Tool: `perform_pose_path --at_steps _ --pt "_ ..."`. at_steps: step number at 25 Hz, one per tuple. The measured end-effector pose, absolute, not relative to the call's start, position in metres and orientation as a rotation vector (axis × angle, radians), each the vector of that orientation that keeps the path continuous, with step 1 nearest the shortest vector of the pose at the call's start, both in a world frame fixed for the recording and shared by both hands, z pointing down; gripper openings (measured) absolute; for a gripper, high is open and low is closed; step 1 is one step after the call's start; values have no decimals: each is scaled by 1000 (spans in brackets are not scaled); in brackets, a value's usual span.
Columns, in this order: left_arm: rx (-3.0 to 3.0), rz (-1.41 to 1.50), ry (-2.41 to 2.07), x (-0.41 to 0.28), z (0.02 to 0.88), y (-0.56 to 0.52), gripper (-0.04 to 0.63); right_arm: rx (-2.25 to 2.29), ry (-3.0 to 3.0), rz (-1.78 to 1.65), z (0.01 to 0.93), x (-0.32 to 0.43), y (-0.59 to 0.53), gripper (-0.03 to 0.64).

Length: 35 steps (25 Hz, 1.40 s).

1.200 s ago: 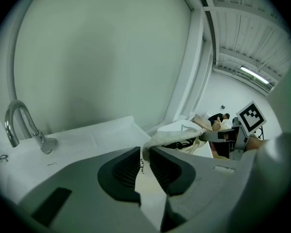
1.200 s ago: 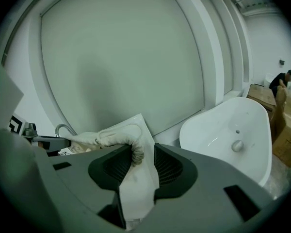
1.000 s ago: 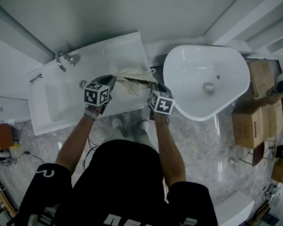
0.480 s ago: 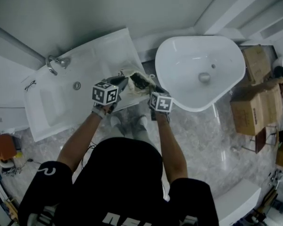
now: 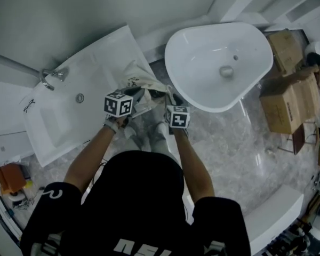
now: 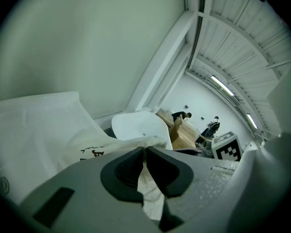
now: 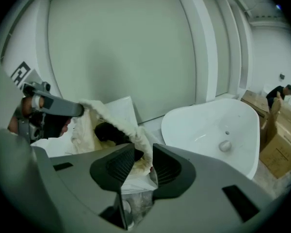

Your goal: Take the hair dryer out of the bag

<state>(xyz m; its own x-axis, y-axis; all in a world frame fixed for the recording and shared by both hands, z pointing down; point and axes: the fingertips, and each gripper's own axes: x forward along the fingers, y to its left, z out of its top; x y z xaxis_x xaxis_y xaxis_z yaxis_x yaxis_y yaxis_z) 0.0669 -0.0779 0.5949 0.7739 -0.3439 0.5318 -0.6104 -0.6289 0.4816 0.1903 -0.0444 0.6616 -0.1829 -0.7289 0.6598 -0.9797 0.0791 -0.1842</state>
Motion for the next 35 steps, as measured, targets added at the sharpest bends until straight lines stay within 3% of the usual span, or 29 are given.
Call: perform_pose_path --at_steps 5,13,16,29,35 --pt "2288 545 -680 73 604 -72 25 1467 -2139 748 655 152 -29 89" --pt "2291 595 -664 84 622 -72 29 1259 -2153 593 680 133 -61 216" --pt "2271 616 -673 85 634 -79 29 1207 -2134 629 699 133 -67 222" --pt "2189 497 -748 85 649 -97 31 1176 -2007 578 731 142 -91 95" --pt "2164 454 -795 81 648 -104 31 1090 -2043 610 721 139 -82 67"
